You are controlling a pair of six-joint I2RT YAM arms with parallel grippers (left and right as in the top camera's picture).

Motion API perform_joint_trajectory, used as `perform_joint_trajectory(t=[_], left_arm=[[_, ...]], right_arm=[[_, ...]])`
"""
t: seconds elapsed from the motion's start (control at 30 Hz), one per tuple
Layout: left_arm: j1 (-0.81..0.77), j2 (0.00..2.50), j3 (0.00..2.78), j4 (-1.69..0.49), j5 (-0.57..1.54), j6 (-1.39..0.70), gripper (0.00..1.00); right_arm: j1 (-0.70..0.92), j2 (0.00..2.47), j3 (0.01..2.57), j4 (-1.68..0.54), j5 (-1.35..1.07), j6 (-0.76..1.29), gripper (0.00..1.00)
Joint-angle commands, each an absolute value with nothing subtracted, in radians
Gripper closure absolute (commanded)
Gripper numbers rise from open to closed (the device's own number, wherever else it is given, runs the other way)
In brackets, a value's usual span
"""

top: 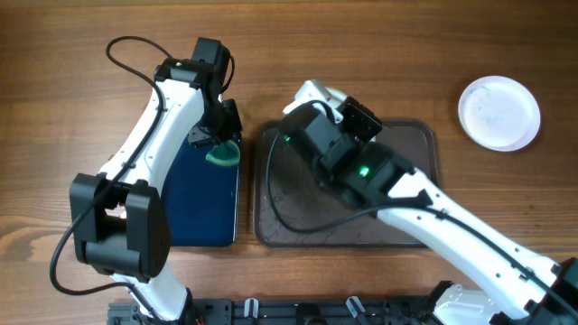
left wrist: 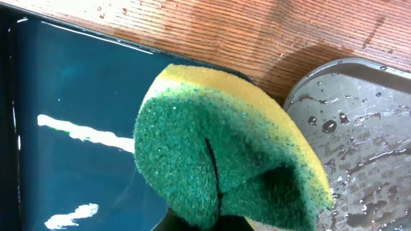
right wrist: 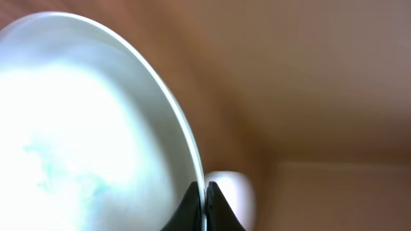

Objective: Clean dirty plates on tray and stack at the side
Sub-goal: 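Carry the plate right and stack it on the other plates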

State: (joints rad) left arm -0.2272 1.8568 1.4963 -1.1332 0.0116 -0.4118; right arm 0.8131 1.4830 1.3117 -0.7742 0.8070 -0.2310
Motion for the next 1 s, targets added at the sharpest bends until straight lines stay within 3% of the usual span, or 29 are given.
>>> perform_joint_trajectory(t=[0.0,0.1,0.27,0.37,0.5,0.57,0.77,0.97], left_arm=[[-0.226,1.845,1.504,-1.134,0.002,-0.4,0.96],[-0.226,1.845,1.504,-1.134,0.002,-0.4,0.96],[-0.226,1.845,1.504,-1.135,0.002,-0.4,0.96],[-0.226,1.845,1.504,-1.135,0.002,-0.4,0.96],[-0.226,1.845,1.504,-1.135,0.01,-0.4,0.96],[-0.226,1.845,1.504,-1.135,0.01,-0.4,0.96],[-0.226,1.845,1.504,-1.134,0.01,-0.4,0.96],[-0.226,1.845,1.504,-1.134,0.009,-0.4,0.96]], right_arm=[[0.69,1.482,1.314,-0.813,0.189,0.421,0.96],[0.593,1.482,1.314,-0.872,0.187,0.63,0.96],[0.436,1.482,1.314,-1.313,0.651,0.905,0.96],[0.357,1.482,1.314,-1.435,0.479,0.945,0.96],[0.36,1.482,1.314,-1.311,0.05,0.673,0.96],[0.36,1.482,1.314,-1.234,-0.035,0.665,0.96],[0.287,1.489,1.314,-0.951,0.229,0.811,0.96],[-0.056,1.597,1.314,-0.908,0.167,0.782,0.96]])
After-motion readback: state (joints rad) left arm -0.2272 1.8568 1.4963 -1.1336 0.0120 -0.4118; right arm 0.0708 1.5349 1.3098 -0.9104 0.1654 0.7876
